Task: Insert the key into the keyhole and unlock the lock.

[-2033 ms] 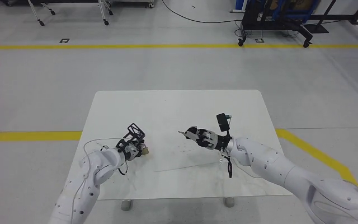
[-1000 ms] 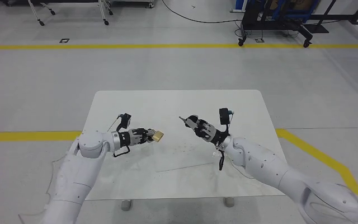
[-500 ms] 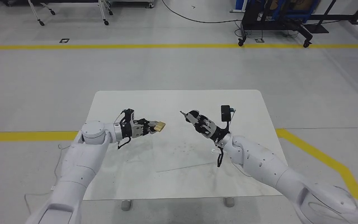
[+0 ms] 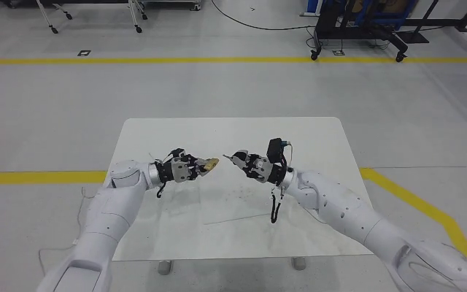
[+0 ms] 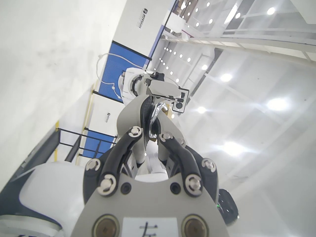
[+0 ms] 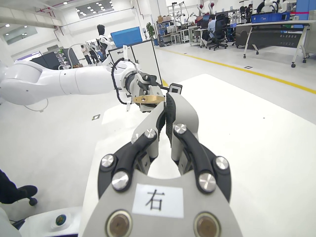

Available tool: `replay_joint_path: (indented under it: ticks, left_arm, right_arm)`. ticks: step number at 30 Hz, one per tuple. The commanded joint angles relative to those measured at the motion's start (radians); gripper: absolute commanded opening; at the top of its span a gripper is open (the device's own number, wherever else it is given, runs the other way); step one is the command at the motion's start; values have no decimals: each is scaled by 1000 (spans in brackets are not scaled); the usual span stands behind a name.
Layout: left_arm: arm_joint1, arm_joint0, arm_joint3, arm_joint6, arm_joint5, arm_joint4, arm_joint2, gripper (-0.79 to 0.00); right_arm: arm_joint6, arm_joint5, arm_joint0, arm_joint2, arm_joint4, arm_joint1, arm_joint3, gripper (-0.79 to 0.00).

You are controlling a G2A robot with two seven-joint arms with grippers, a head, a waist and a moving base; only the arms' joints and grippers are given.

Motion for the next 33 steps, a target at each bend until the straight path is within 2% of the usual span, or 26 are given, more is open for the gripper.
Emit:
replay_joint_path:
  ticks: [1,4,9,14,18,23,26,31,33]
  left_arm:
    - [-7,-24,39,0,-27,-2,12,-785]
    - [-20,-52,82,17,-109,-23,22,-785]
    - [-38,-68,121,71,-260,-54,26,-785]
    - [-45,-63,119,104,-374,-47,29,-785]
    - [-45,-55,103,144,-457,-22,26,-785]
    - [-42,-32,62,188,-532,2,16,-785]
    - [-39,-18,34,213,-554,24,13,-785]
    - [-33,13,-21,279,-607,85,9,-785]
    - [-31,23,-39,296,-602,96,8,-785]
  right_arm:
    - [16,2,-17,31,-3,14,-35,-785]
    - [62,-3,-55,76,13,36,-91,-785]
    - [221,-64,-111,122,186,54,-146,-785]
    - [388,-98,-128,122,383,48,-176,-785]
    - [481,-79,-122,121,527,33,-168,-785]
    - [514,2,-115,140,573,18,-138,-785]
    - [514,61,-115,149,527,11,-140,-785]
    - [493,103,-128,167,496,-1,-145,-785]
    - [491,114,-131,172,483,-5,-148,-785]
